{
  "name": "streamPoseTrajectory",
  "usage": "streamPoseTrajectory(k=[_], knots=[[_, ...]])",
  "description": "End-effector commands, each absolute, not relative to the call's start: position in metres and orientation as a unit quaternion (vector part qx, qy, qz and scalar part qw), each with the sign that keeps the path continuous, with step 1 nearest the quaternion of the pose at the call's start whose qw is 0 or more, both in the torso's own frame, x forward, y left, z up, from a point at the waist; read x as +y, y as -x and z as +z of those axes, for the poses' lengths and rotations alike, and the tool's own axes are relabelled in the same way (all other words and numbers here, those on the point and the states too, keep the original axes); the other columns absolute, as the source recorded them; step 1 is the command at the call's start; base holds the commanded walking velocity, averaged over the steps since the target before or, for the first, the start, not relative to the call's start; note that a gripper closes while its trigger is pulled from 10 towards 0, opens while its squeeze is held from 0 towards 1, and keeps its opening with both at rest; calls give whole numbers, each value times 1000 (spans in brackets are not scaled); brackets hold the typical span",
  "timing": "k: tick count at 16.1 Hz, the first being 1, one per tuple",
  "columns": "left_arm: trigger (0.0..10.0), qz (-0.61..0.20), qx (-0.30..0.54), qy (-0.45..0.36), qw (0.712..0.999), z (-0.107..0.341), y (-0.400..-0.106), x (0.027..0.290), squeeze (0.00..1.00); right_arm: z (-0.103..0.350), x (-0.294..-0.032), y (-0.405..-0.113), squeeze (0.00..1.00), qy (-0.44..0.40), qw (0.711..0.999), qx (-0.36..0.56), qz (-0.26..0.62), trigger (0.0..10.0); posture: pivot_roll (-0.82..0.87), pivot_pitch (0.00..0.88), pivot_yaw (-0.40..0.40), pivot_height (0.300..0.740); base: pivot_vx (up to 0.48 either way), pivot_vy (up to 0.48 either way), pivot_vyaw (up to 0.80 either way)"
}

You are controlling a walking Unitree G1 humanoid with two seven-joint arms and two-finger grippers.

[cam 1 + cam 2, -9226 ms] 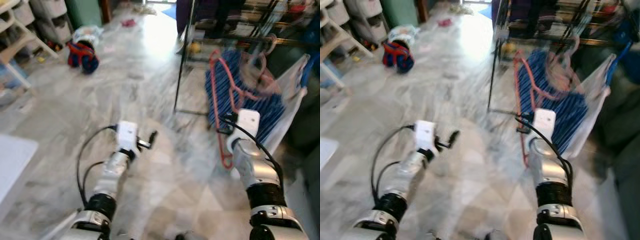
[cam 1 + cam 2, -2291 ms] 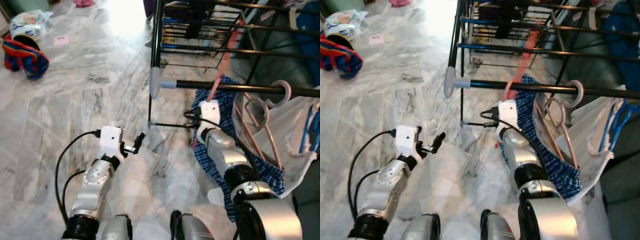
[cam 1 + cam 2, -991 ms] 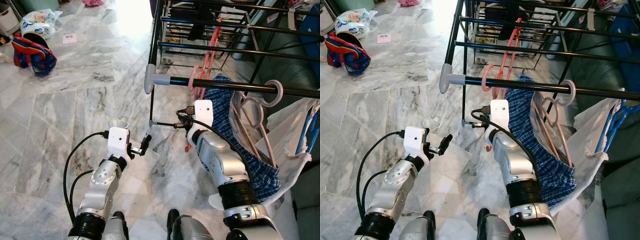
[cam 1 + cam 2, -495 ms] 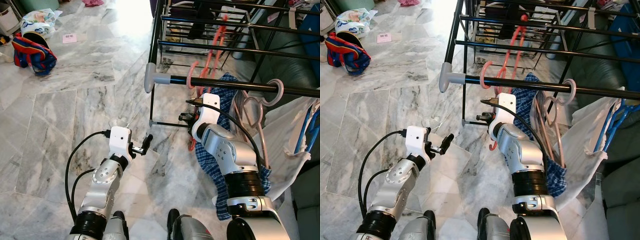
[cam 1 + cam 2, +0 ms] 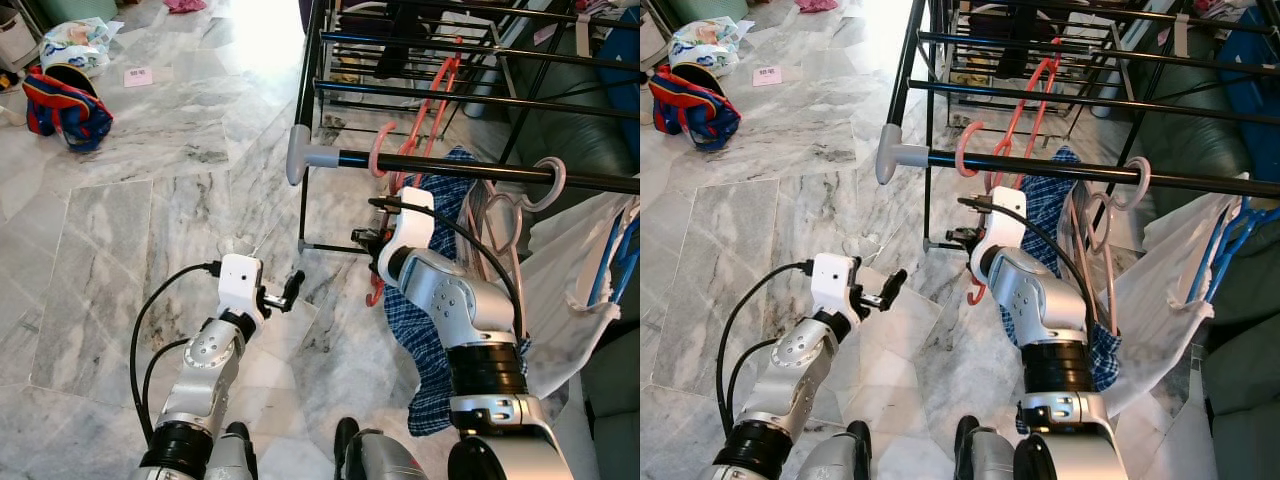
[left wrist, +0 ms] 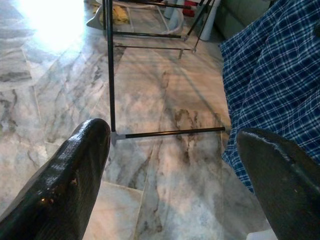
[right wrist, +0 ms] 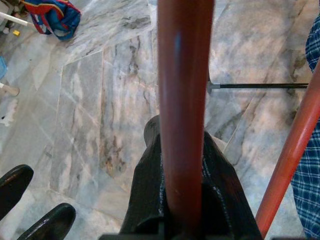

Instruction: Hang hanger

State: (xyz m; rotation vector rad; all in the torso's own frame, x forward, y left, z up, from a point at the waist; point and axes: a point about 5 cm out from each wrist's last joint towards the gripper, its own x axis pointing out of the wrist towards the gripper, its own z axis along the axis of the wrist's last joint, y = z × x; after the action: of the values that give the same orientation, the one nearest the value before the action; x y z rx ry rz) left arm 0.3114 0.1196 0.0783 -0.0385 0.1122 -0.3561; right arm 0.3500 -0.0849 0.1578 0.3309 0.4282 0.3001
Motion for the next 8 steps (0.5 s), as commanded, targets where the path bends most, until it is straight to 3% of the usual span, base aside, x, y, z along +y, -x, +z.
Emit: streamPoseTrajectory(k=[1,4,8], knots=[[10000,-175,62,16,982,75,-311,120,0,164,-77,-345,0,-180,948,203,165,10000,30,237,-24,740,0,0,0],[10000,-176,63,13,982,75,-311,121,0,157,-70,-336,0,-186,942,218,175,10000,34,242,-18,740,0,0,0],[10000,-177,65,8,982,74,-309,124,0,152,-71,-329,0,-93,962,189,176,10000,36,249,-9,740,0,0,0]])
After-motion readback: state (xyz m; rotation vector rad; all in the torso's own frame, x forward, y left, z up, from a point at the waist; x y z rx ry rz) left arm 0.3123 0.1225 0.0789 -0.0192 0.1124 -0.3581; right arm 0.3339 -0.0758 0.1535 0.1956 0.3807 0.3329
